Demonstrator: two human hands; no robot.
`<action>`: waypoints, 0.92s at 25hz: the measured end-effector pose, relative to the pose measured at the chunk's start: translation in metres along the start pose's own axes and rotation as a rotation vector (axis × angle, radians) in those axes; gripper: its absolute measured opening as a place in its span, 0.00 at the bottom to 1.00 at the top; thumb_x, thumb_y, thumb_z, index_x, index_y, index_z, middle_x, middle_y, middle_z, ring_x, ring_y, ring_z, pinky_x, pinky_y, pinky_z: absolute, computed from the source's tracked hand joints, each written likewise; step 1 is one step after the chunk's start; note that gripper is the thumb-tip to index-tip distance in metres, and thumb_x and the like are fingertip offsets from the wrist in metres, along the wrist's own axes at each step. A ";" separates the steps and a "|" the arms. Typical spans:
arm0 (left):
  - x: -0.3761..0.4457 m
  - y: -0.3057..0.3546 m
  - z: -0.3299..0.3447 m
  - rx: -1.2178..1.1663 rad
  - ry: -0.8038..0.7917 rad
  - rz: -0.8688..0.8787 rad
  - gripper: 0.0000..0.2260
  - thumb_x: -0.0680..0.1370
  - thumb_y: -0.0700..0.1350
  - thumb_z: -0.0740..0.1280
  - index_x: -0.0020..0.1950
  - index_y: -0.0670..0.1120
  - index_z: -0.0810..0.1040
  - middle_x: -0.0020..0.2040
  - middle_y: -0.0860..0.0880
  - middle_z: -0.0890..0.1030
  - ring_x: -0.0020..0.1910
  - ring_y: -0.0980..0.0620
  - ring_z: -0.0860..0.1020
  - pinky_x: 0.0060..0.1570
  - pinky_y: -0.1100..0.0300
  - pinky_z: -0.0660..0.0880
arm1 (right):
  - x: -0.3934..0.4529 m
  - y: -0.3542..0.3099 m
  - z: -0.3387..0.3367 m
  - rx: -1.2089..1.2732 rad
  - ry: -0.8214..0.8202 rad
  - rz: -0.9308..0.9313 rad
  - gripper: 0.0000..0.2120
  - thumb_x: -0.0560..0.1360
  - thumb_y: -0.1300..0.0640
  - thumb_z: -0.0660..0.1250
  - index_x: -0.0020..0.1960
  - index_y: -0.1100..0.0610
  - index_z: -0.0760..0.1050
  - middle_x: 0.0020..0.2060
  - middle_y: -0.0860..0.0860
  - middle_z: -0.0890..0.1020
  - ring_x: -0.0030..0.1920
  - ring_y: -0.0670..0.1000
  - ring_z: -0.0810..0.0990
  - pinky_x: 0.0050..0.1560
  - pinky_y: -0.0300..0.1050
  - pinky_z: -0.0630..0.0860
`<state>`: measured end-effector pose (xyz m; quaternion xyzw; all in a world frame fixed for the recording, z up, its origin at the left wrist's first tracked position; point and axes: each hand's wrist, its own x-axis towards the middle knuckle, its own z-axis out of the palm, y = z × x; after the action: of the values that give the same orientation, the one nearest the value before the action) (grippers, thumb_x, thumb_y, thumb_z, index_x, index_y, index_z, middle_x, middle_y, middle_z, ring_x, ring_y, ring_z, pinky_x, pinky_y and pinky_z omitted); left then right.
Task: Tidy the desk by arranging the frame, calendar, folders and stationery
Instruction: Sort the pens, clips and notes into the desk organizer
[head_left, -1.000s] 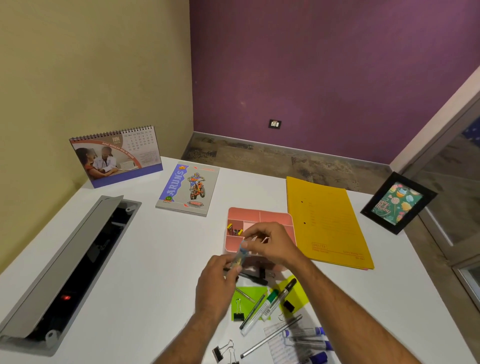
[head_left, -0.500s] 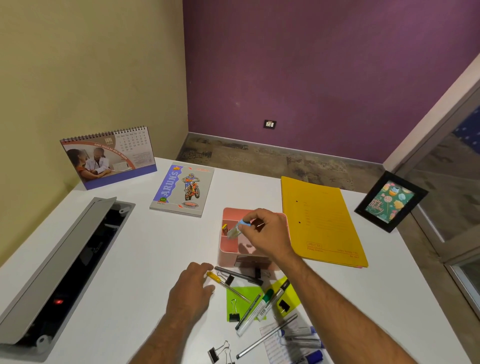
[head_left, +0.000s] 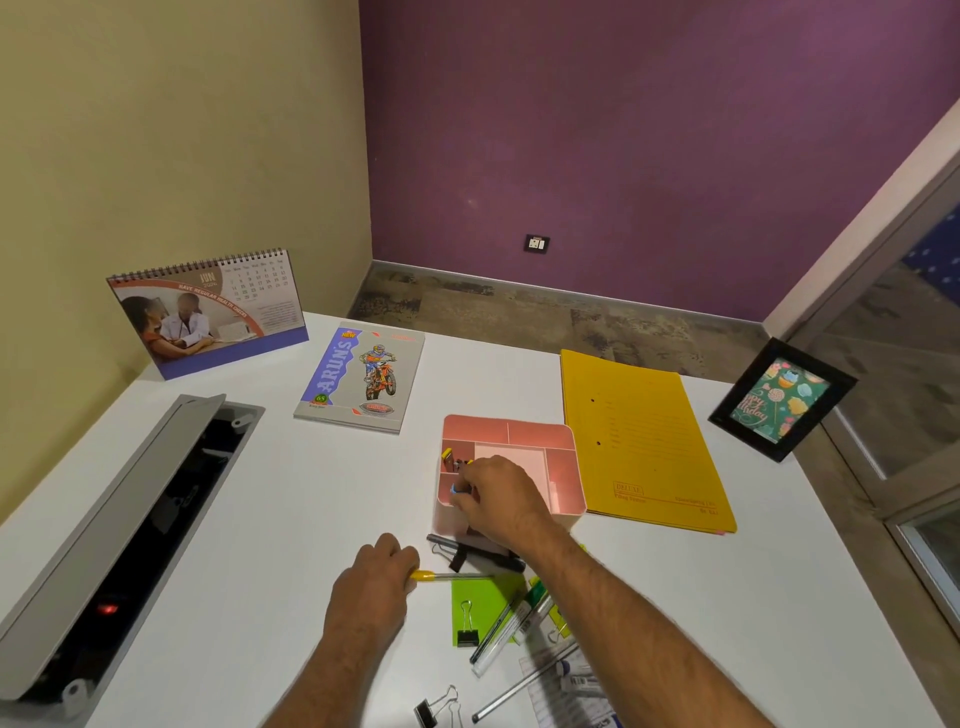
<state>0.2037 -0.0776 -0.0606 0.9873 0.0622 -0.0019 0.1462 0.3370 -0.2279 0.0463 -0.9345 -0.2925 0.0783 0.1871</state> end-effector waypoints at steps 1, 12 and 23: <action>-0.001 0.000 -0.001 0.007 0.006 0.012 0.17 0.61 0.44 0.80 0.38 0.54 0.72 0.36 0.55 0.72 0.30 0.51 0.72 0.23 0.64 0.51 | -0.001 0.001 0.001 0.000 0.001 -0.002 0.07 0.75 0.54 0.67 0.48 0.55 0.82 0.45 0.52 0.83 0.49 0.53 0.76 0.47 0.47 0.75; 0.001 0.018 -0.034 -0.514 0.083 0.095 0.06 0.81 0.47 0.58 0.48 0.59 0.71 0.45 0.61 0.73 0.46 0.60 0.73 0.46 0.61 0.73 | -0.056 0.014 -0.004 0.144 0.002 -0.156 0.19 0.68 0.48 0.69 0.59 0.50 0.79 0.51 0.47 0.85 0.50 0.50 0.82 0.51 0.43 0.78; 0.015 0.077 -0.064 -0.899 0.155 0.004 0.07 0.76 0.49 0.69 0.53 0.56 0.74 0.46 0.56 0.79 0.45 0.57 0.77 0.43 0.68 0.74 | -0.083 0.029 -0.025 0.704 0.220 0.155 0.21 0.73 0.61 0.71 0.60 0.41 0.75 0.31 0.49 0.80 0.32 0.44 0.77 0.38 0.46 0.78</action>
<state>0.2276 -0.1302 0.0222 0.8231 0.0658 0.0994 0.5552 0.2906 -0.3055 0.0602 -0.8352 -0.1543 0.0871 0.5207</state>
